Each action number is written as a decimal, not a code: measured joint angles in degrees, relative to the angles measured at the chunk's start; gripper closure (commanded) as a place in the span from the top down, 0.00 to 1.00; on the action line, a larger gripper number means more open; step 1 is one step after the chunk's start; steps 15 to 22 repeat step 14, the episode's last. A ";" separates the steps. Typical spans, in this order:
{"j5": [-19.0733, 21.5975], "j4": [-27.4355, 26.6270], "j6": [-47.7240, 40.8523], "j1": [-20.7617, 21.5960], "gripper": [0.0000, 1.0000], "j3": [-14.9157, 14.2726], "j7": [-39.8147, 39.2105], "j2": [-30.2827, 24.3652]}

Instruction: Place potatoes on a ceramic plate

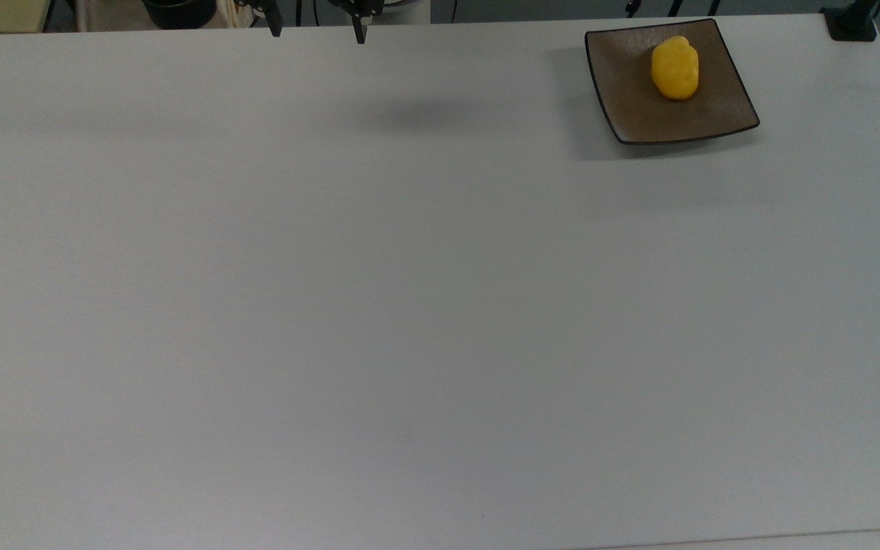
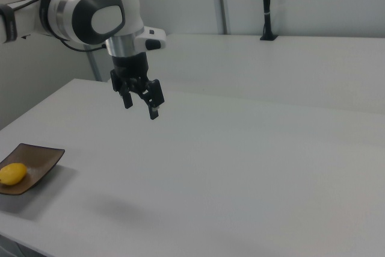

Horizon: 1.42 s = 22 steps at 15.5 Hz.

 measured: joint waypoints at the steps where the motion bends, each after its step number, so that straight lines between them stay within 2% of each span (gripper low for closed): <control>1: -0.11 0.25 0.02 0.00 1.00 0.13 0.00 0.57; 5: -0.26 1.65 0.10 -0.15 1.00 0.95 0.00 3.13; 8: -1.41 1.97 0.10 -1.90 1.00 3.61 0.00 3.29; 10: -1.66 2.16 0.10 -2.42 1.00 4.38 0.00 3.28; 22: -1.68 2.39 0.10 -2.50 1.00 4.50 0.00 3.28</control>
